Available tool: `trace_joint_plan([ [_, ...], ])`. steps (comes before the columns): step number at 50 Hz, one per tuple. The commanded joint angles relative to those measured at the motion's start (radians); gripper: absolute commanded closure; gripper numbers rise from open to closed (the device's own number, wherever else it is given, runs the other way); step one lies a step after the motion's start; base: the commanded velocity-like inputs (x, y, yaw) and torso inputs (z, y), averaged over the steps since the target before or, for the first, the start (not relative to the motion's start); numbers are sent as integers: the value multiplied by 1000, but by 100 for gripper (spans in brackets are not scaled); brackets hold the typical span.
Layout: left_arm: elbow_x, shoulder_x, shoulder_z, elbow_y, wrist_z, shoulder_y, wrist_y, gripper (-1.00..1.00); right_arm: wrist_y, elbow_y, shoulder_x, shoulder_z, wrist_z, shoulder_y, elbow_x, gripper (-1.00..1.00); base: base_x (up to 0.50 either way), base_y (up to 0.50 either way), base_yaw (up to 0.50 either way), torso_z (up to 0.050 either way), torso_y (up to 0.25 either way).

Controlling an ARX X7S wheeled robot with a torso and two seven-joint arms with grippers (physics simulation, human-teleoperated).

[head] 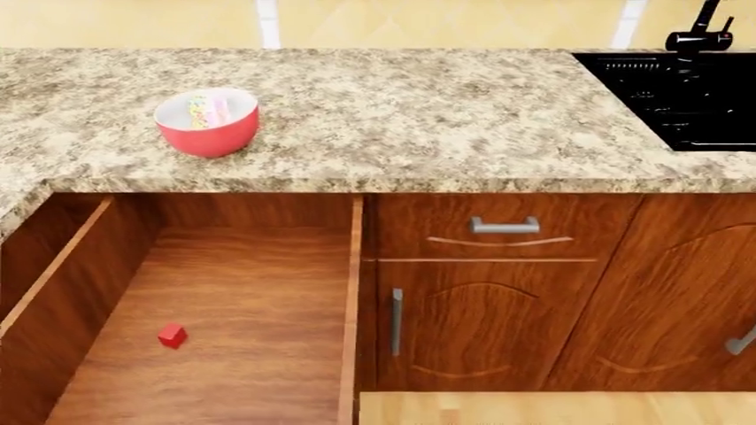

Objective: Place the bar in the bowl and close the drawer.

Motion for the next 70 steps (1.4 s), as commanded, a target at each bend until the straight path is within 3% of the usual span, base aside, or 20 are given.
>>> trace_joint_plan([
  [1,-14,3,-1,2,-10,0,0,-100,12,-12,11,13,3,-7,-6,-100,-121,-500,0,0,0],
  [30,-18,7,13,-1,-3,-5,8,-100,25,-29,23,43,2,-22,-25,-100,-107,-500,0,0,0],
  [41,-13,1,20,-2,5,-1,15,-100,9,-52,28,51,-3,-38,-52,-100,350,-413,0,0,0],
  [52,-28,-1,18,4,-5,-2,11,-100,20,-56,31,54,-3,-41,-62,-100,480,-192,0,0,0],
  [60,-29,-4,20,3,-2,-1,15,-100,-24,-105,54,82,38,-45,-78,-100,0,0,0,0,0],
  [70,-154,-36,-33,69,-92,30,-8,-100,3,-161,88,84,63,-63,-56,-100,0,0,58,0,0],
])
